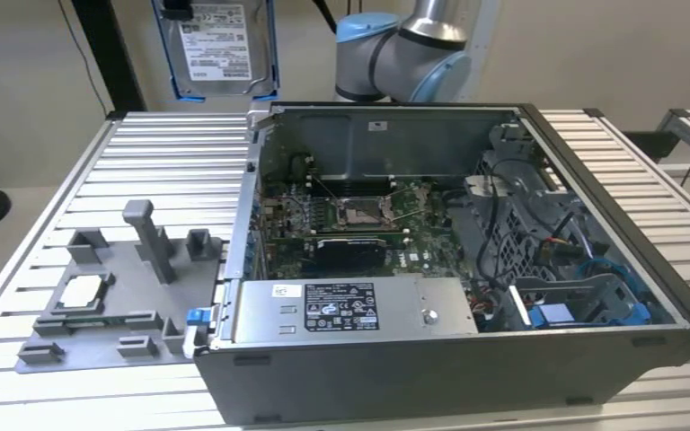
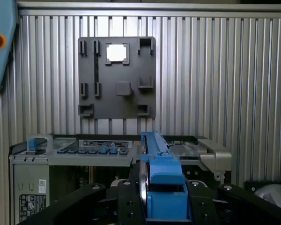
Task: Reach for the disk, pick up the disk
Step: 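Pick up the disk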
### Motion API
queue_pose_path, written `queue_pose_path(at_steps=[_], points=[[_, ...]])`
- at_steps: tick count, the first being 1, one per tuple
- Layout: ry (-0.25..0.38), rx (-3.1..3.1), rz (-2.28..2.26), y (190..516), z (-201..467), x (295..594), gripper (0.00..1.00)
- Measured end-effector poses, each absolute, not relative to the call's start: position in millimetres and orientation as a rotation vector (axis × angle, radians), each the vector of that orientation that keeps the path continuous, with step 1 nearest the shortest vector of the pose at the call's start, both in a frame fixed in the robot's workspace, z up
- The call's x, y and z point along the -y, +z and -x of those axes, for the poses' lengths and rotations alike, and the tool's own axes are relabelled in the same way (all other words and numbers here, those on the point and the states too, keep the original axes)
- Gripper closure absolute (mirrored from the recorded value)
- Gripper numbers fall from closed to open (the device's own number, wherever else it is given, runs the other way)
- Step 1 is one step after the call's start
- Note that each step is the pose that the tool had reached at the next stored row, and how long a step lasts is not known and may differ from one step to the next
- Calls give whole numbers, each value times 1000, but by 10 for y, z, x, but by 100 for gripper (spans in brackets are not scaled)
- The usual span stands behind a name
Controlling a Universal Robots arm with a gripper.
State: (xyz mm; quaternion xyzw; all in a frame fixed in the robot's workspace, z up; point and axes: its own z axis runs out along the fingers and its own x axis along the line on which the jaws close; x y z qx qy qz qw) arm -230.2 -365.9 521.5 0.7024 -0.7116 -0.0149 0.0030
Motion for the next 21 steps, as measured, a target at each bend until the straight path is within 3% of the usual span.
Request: queue_pose_path(at_steps=[21], points=[[-47,2231,-2203,5195,1695,3659,100]])
